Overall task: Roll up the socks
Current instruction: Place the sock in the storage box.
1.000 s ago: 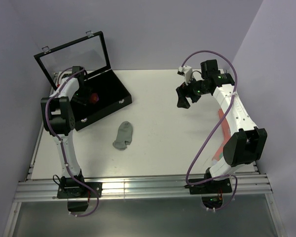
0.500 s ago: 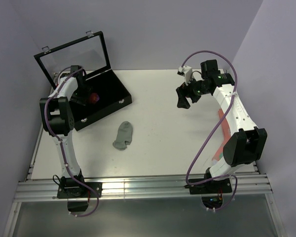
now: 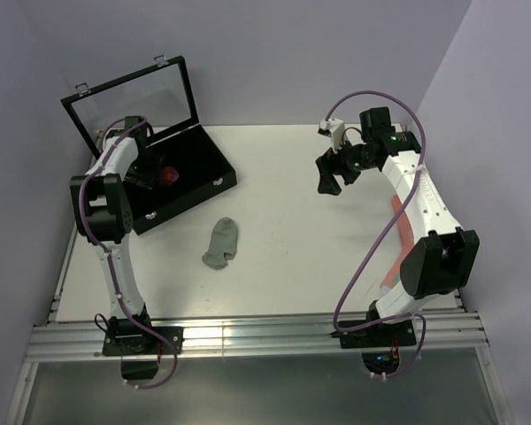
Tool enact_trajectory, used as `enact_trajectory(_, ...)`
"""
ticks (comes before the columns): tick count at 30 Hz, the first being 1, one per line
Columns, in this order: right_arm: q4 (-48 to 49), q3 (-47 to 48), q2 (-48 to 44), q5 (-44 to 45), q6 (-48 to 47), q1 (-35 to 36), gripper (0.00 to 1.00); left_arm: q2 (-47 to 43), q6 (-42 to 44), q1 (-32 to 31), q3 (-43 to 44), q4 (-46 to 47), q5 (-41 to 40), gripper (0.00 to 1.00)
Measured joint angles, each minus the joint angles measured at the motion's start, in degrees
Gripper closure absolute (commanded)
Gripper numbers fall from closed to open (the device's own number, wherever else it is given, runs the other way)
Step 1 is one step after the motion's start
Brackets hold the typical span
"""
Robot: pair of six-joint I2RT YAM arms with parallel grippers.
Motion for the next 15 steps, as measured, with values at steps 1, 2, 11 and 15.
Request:
enact_trajectory(1,0.00,0.00,0.00,-0.02,0.00,0.00,0.11,0.00,0.09,0.02,0.02,0.00,0.11,0.26)
enact_trajectory(2,0.00,-0.02,0.00,-0.02,-0.02,0.00,0.11,0.00,0.24,0.07,0.07,0.00,0.26,0.25)
enact_trajectory(11,-0.28,-0.55,0.00,-0.07,-0.39,0.00,0.11,0.00,1.29,0.24,0.55,-0.48,1.11,0.24)
enact_trajectory(15,-0.39,-0.55,0.00,-0.07,-0.44,0.00,0.11,0.00,1.66,0.33,1.03,-1.20,1.38,0.24)
